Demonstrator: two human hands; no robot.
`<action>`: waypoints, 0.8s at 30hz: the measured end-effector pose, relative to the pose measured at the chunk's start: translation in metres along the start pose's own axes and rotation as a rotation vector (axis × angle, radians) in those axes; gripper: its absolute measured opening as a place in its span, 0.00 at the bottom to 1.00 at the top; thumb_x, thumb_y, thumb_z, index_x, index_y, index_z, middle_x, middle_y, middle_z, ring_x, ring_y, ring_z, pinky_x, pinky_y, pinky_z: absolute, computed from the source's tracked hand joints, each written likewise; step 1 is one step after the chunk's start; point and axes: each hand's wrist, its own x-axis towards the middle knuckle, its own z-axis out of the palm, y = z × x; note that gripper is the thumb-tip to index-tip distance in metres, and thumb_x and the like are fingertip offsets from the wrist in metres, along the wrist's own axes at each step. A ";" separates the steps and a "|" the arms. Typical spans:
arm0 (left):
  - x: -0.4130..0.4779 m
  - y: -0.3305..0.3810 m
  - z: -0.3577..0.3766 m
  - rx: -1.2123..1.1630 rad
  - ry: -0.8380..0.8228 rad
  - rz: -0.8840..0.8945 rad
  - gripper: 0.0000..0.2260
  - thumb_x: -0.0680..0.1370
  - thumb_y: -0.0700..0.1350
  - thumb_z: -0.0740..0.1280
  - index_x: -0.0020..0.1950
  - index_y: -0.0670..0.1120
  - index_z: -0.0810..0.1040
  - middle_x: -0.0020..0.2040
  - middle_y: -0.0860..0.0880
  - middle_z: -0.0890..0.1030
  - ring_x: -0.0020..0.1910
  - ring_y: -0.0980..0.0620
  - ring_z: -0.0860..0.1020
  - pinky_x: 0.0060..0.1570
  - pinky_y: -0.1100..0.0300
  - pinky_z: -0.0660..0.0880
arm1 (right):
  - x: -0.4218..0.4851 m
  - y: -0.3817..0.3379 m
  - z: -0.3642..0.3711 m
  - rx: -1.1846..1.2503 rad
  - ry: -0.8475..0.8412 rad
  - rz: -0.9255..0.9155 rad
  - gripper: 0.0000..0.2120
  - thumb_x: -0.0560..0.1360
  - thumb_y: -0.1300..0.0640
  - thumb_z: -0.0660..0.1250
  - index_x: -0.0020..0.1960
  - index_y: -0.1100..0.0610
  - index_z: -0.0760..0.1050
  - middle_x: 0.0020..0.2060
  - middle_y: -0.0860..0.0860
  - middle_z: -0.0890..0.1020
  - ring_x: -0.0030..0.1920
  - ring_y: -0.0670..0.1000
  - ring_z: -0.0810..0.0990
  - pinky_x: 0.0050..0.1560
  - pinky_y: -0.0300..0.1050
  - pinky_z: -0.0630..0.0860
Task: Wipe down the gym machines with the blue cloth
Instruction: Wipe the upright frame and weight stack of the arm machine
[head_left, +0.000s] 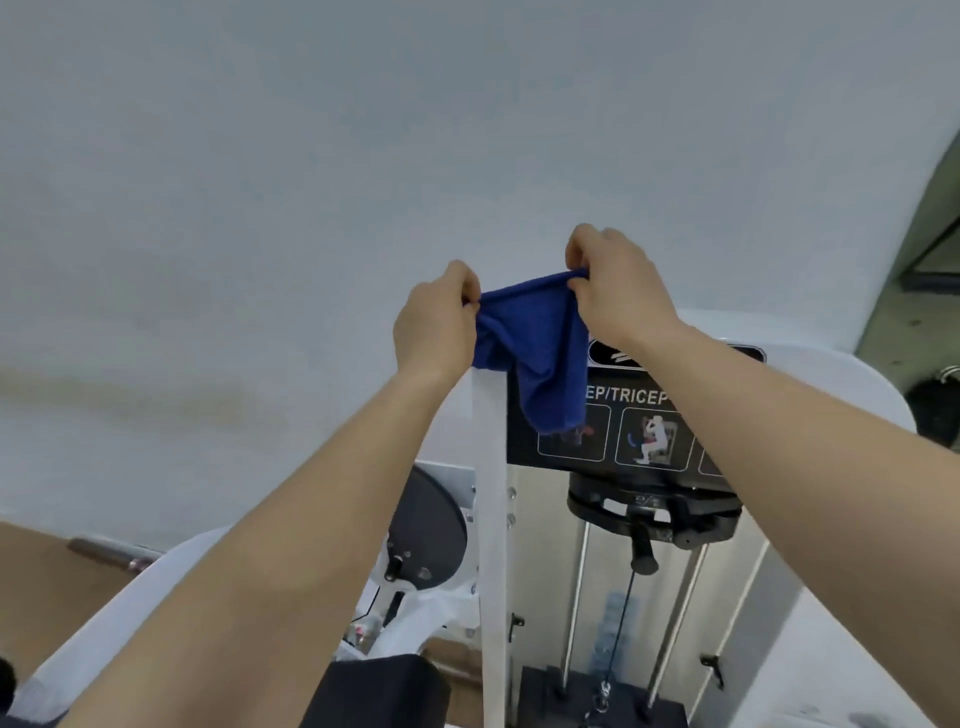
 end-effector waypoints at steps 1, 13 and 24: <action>0.007 0.000 0.008 0.095 0.026 0.046 0.11 0.75 0.36 0.60 0.50 0.49 0.75 0.45 0.51 0.78 0.46 0.46 0.74 0.41 0.51 0.73 | 0.005 0.001 0.008 -0.051 0.013 -0.004 0.08 0.77 0.67 0.60 0.53 0.57 0.72 0.49 0.54 0.73 0.45 0.58 0.73 0.43 0.51 0.72; 0.030 -0.041 0.067 0.263 -0.250 0.179 0.28 0.81 0.62 0.45 0.63 0.50 0.78 0.70 0.50 0.75 0.70 0.48 0.70 0.72 0.43 0.60 | 0.005 0.026 0.085 -0.449 -0.348 -0.146 0.36 0.80 0.35 0.39 0.77 0.56 0.61 0.71 0.53 0.73 0.71 0.57 0.70 0.77 0.62 0.53; 0.038 -0.007 0.069 0.059 -0.321 0.196 0.15 0.85 0.48 0.53 0.67 0.51 0.75 0.64 0.55 0.79 0.63 0.53 0.75 0.58 0.57 0.69 | 0.016 0.026 0.088 -0.298 -0.243 -0.199 0.17 0.83 0.53 0.51 0.65 0.58 0.72 0.59 0.53 0.78 0.58 0.57 0.77 0.51 0.52 0.72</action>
